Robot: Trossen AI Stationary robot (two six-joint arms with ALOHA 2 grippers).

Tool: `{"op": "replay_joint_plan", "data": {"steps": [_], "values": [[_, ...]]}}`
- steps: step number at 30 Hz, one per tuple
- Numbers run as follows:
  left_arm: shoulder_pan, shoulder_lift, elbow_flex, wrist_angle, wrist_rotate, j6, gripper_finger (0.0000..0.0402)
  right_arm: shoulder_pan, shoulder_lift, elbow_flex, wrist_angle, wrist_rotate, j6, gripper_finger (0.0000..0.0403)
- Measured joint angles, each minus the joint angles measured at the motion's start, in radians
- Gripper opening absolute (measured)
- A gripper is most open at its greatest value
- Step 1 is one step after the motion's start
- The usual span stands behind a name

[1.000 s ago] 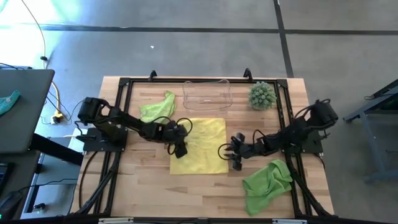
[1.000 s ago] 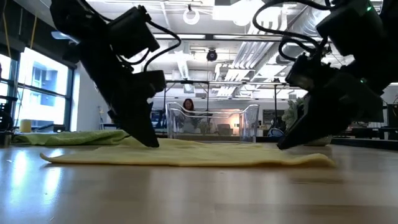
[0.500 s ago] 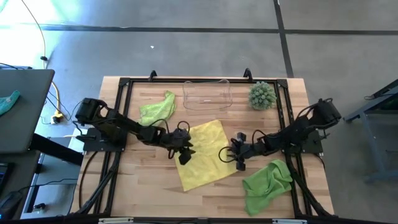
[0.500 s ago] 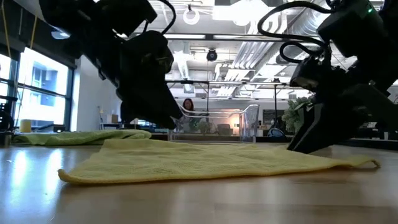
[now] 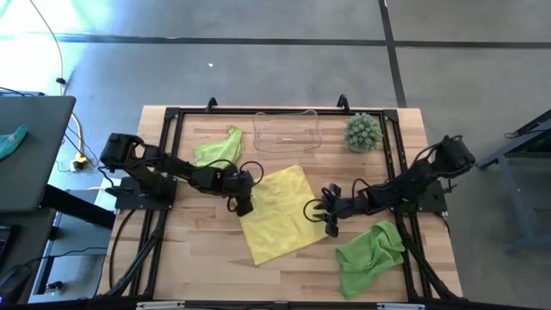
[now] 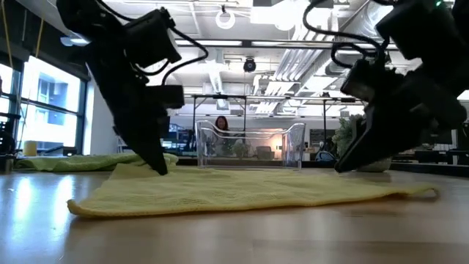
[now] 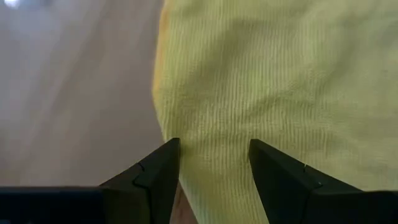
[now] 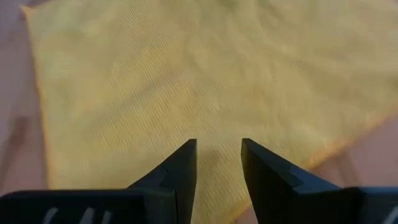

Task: Roll microfiber towels into tight, uniform cylinder then place into a basket
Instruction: Fold the yellow microfiber towel

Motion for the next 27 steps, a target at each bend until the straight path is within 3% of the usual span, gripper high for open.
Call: {"op": "replay_joint_plan", "data": {"steps": [7, 14, 19, 22, 27], "values": [[-0.073, 0.018, 0.0, 0.136, 0.183, 0.006, 0.0181, -0.004, 0.029, 0.0, -0.019, 0.006, -0.002, 0.0119], [-0.076, 0.018, 0.0, 0.44, 0.183, 0.06, 0.0181, -0.005, 0.028, 0.0, -0.002, 0.013, -0.017, 0.0119], [-0.063, 0.018, 0.0, 0.54, 0.208, 0.061, 0.0181, -0.005, 0.028, 0.0, 0.104, 0.015, -0.036, 0.0119], [-0.063, 0.018, 0.0, 0.515, 0.172, 0.07, 0.0181, -0.005, 0.027, 0.0, 0.134, 0.016, -0.033, 0.0119], [-0.065, 0.018, 0.0, 0.32, 0.079, 0.122, 0.0181, -0.005, 0.027, 0.0, 0.127, 0.016, -0.013, 0.0119]]}}
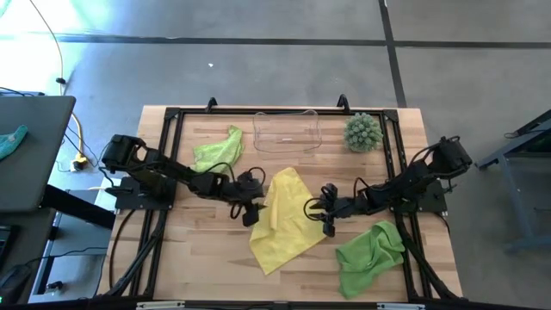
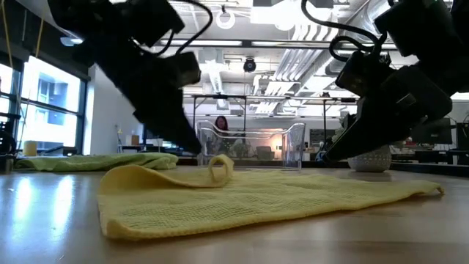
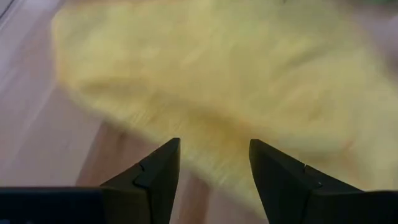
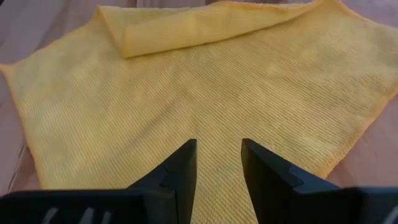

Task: Roll microfiber towels into tight, uniform cylinder then place into a basket
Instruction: Fold the yellow microfiber towel

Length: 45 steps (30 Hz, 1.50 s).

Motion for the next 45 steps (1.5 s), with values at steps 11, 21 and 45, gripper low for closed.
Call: {"op": "replay_joint_plan", "data": {"steps": [11, 21, 45], "values": [[-0.058, 0.0, 0.0, 0.033, 0.061, 0.167, 0.0181, 0.0, 0.008, 0.0, 0.003, 0.0, 0.022, 0.0119], [-0.102, 0.024, 0.001, 0.235, 0.054, 0.379, 0.0181, 0.003, 0.144, 0.006, 0.059, 0.015, 0.091, 0.0119], [-0.097, 0.109, 0.005, 0.001, -0.108, 0.384, 0.0181, 0.003, 0.17, 0.002, 0.096, 0.019, 0.083, 0.0119]]}}
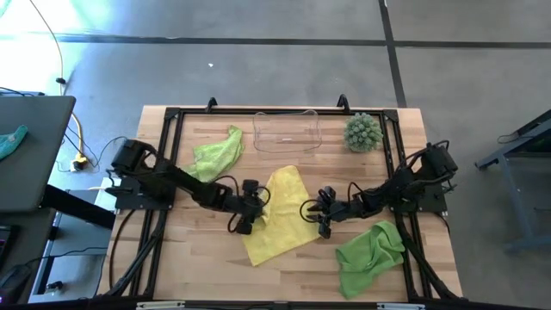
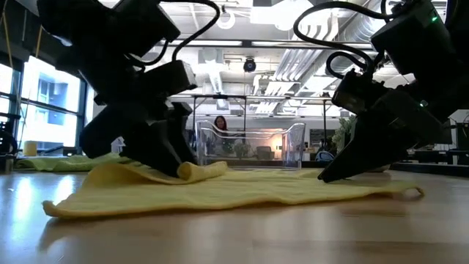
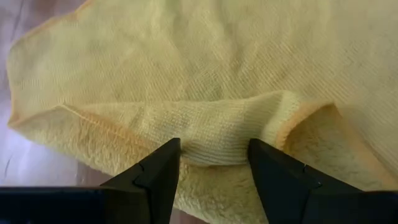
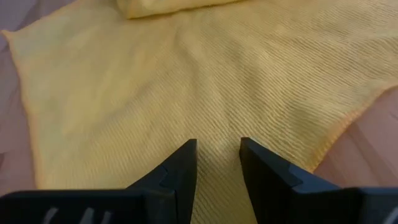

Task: Roll microfiber towels into tight, uniform cylinder then place into a basket
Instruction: Fold the yellow microfiber towel

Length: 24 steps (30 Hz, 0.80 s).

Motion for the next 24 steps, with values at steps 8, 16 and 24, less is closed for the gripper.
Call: {"op": "replay_joint_plan", "data": {"steps": [8, 16, 24], "values": [[-0.001, -0.162, -0.006, -0.241, -0.047, 0.001, 0.0181, 0.0, 0.0, 0.0, -0.022, -0.001, 0.007, 0.0119], [-0.001, -0.276, -0.007, -0.384, -0.151, -0.122, 0.0181, 0.0, 0.001, -0.001, -0.022, -0.005, 0.001, 0.0119], [-0.011, -0.212, -0.006, -0.005, 0.072, -0.081, 0.0181, 0.0, 0.002, -0.002, -0.015, 0.003, 0.002, 0.0119]]}}
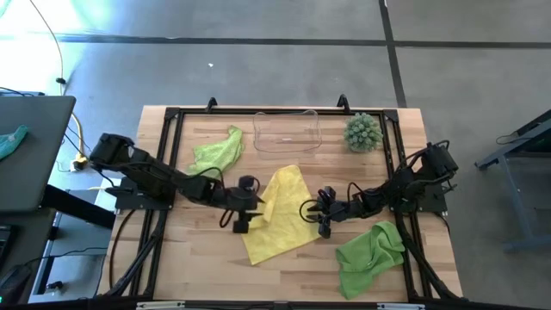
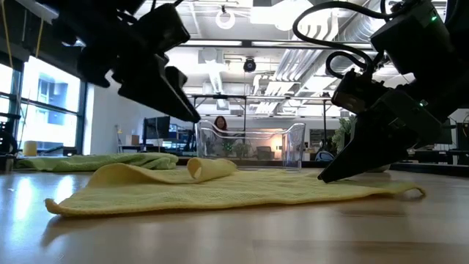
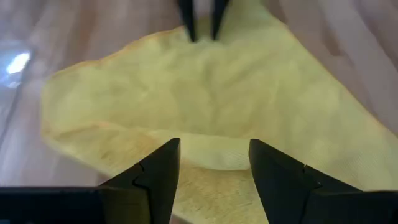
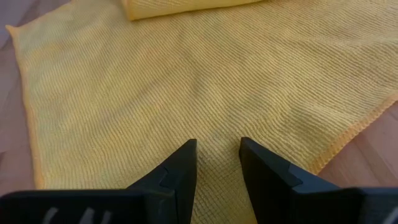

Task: Roll microfiber towels into tight, uniform cylinder then place into a basket
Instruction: Fold the yellow microfiber towel

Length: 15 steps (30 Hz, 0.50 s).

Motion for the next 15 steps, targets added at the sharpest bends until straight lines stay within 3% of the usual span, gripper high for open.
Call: {"op": "replay_joint_plan", "data": {"steps": [8, 15], "values": [[-0.072, 0.128, 0.001, 0.071, -0.048, 0.191, 0.0181, 0.002, 0.0, 0.0, 0.0, 0.002, -0.001, 0.0119], [-0.117, 0.227, 0.001, 0.179, -0.2, 0.318, 0.0181, 0.002, 0.0, 0.0, 0.001, 0.003, -0.001, 0.0119]]}}
